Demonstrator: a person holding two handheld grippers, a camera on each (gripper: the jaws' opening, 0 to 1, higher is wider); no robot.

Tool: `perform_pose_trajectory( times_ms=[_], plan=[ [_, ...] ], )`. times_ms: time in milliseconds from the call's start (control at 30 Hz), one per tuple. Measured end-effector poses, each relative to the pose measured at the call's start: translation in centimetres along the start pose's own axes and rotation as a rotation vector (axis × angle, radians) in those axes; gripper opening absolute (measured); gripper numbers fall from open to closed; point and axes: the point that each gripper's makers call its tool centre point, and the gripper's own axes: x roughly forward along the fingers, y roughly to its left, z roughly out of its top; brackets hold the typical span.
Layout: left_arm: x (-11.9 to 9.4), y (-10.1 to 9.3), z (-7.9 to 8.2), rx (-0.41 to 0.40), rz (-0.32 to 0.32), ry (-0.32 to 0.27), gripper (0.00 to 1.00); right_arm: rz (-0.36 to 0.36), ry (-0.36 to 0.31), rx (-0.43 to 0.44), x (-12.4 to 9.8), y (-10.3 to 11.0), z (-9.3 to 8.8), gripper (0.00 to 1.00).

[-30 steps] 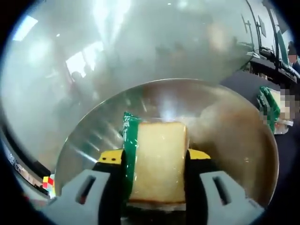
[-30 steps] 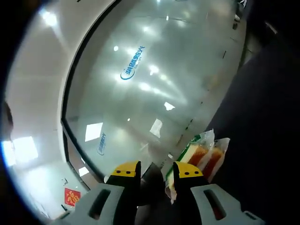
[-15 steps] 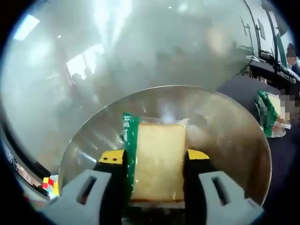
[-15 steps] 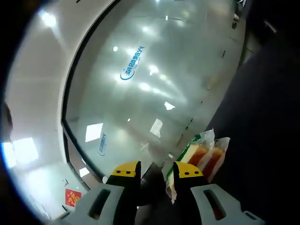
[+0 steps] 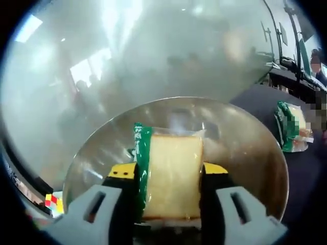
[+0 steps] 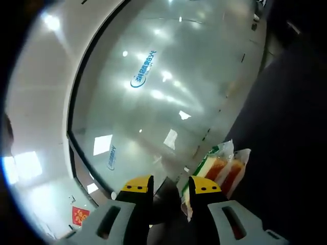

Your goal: Pick up the bread from the bowl and place it onto the table

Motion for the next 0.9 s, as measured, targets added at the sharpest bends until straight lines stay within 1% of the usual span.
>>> perform_pose_trajectory(
  times_ms=[167,367,500,633,767,900],
  plan=[
    [-0.2,-0.1,0.2,-0.007,-0.008,-0.009,0.36,-0.001,0.001,0.003,0.0,-0.1,0.0,0.24],
    [-0.9,-0.3,0.9,-0.014,-0.027,-0.026,0.36,-0.001,0.007,0.008,0.1,-0.1,-0.3,0.24],
    [-1.4,-0.1,1.9,-0.013,-0.03,-0.047,0.36,-0.001,0.01,0.011,0.1,-0.1,-0.3,0.24],
    [-2.7,-0.6,3.3,-0.008,-0.041,-0.076,0.36,-0.003,0.009,0.011,0.1,-0.2,-0.2,0.24],
    [-4.1,-1.6,5.0,0.0,-0.061,-0.108,0.36,-0.003,0.007,0.012,0.1,-0.2,-0.2,0.24],
    [-4.8,-3.2,6.8,-0.025,-0.111,-0.138,0.36,-0.003,-0.002,0.009,0.1,-0.3,0.2,0.24]
  ],
)
